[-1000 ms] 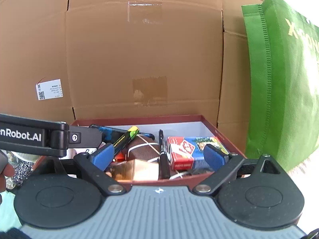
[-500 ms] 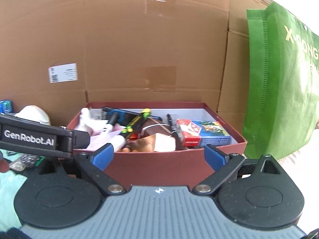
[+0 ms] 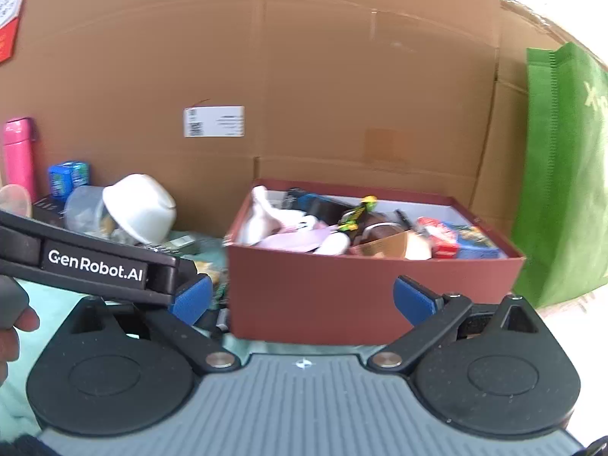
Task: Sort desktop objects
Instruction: 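Withdraw both grippers from the brown box back over the table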
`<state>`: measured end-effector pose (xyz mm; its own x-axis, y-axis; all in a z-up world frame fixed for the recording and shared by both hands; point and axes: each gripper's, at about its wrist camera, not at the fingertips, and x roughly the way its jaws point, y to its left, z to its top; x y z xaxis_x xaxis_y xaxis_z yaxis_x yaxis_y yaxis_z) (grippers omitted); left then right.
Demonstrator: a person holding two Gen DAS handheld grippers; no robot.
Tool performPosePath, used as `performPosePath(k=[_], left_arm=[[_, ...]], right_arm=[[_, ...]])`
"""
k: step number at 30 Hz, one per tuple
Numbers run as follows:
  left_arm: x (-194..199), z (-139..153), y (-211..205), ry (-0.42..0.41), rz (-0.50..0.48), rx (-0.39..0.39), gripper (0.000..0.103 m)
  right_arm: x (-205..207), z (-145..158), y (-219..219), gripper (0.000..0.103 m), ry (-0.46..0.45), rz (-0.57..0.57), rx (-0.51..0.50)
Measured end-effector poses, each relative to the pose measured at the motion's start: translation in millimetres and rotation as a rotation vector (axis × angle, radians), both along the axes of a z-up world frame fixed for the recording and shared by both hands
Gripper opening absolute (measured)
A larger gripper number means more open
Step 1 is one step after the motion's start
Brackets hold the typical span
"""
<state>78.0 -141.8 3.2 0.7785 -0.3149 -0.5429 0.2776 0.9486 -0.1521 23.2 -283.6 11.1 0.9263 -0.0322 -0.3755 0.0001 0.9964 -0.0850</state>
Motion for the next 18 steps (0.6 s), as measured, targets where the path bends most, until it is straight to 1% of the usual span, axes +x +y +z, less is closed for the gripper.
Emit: performPosePath(k=[4,7,10,18], left_arm=[[-9.3,-12.1,25.2,0.018,0.029,-0.008,0.103],[-15.0,-21.8,44.4,0.023,0.045,-0.015,0.103],[-16.4,-31.3,62.3,0.045,0.053,-0.031,0.103],[-8.5,-42.9,94.3,0.06,0.083,-0.069,0.102]], right_arm=[[-4.3,-9.7,21.2,0.099,0.031,0.053,0.009],[-3.4,-17.9,36.8,0.099,0.059,0.09,0.02],[0.2,-27.1,51.3,0.099,0.092,0.133,0.033],[9.4,-44.1,82.9,0.099,0.137,0.213,-0.002]])
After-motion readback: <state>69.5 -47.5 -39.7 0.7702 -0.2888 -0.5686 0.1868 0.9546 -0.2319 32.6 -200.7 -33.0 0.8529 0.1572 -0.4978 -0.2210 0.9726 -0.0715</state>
